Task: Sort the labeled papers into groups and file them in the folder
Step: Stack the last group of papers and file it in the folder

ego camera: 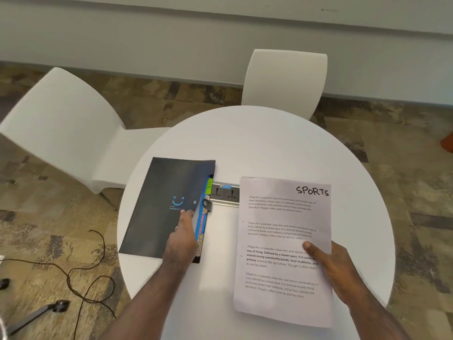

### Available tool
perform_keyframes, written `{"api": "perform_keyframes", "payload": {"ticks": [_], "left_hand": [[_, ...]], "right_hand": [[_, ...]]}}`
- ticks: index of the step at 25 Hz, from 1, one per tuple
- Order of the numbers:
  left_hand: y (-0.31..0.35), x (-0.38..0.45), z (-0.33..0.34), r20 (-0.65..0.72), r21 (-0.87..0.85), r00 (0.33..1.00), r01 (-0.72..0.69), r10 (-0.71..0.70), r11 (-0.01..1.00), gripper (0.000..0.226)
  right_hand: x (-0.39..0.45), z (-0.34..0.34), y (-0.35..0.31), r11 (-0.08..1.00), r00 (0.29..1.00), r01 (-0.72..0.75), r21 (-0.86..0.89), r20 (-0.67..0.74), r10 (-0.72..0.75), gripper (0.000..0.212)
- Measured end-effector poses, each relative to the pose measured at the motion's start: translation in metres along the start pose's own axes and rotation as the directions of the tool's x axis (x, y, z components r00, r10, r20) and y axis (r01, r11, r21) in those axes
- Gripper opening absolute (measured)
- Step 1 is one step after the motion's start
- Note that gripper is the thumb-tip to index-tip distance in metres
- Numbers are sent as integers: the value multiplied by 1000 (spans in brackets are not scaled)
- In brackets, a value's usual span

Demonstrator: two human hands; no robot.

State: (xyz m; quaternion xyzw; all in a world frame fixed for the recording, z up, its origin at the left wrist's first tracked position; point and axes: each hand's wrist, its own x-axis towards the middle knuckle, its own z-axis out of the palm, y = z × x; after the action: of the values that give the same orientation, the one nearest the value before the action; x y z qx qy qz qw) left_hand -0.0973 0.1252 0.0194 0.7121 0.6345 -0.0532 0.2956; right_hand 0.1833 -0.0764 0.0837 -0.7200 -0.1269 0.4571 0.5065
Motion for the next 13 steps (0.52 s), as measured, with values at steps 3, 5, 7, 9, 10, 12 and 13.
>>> {"api": "perform_keyframes", "payload": {"ticks": [3, 5, 7, 9, 10, 12, 13], "left_hand": [[-9, -5, -22, -57, -98, 998, -38, 33, 994, 42], [-12, -7, -39, -95, -136, 995, -24, 11, 990, 30], [-14, -9, -56, -131, -132, 991, 17, -34, 991, 35], [-14, -12, -69, -174, -118, 983, 40, -61, 992, 36], [-13, -16, -74, -193, -104, 979, 45, -64, 994, 35], [-8, -23, -78, -220, -2, 975, 40, -39, 999, 52], [-6, -27, -79, -221, 58, 975, 43, -29, 997, 67]], "right_hand": [[2, 2, 1, 1000, 1000, 3, 8, -5, -3, 25], [3, 3, 2, 1000, 1000, 8, 16, -8, -7, 25], [4, 3, 3, 1000, 1000, 6, 27, -12, -6, 26], [4, 3, 4, 999, 1000, 12, 36, -14, -12, 26], [4, 4, 5, 999, 1000, 16, 40, -14, -16, 26], [3, 5, 4, 998, 1000, 21, 51, -15, -21, 25], [3, 6, 4, 998, 1000, 23, 58, -15, -22, 24]]}}
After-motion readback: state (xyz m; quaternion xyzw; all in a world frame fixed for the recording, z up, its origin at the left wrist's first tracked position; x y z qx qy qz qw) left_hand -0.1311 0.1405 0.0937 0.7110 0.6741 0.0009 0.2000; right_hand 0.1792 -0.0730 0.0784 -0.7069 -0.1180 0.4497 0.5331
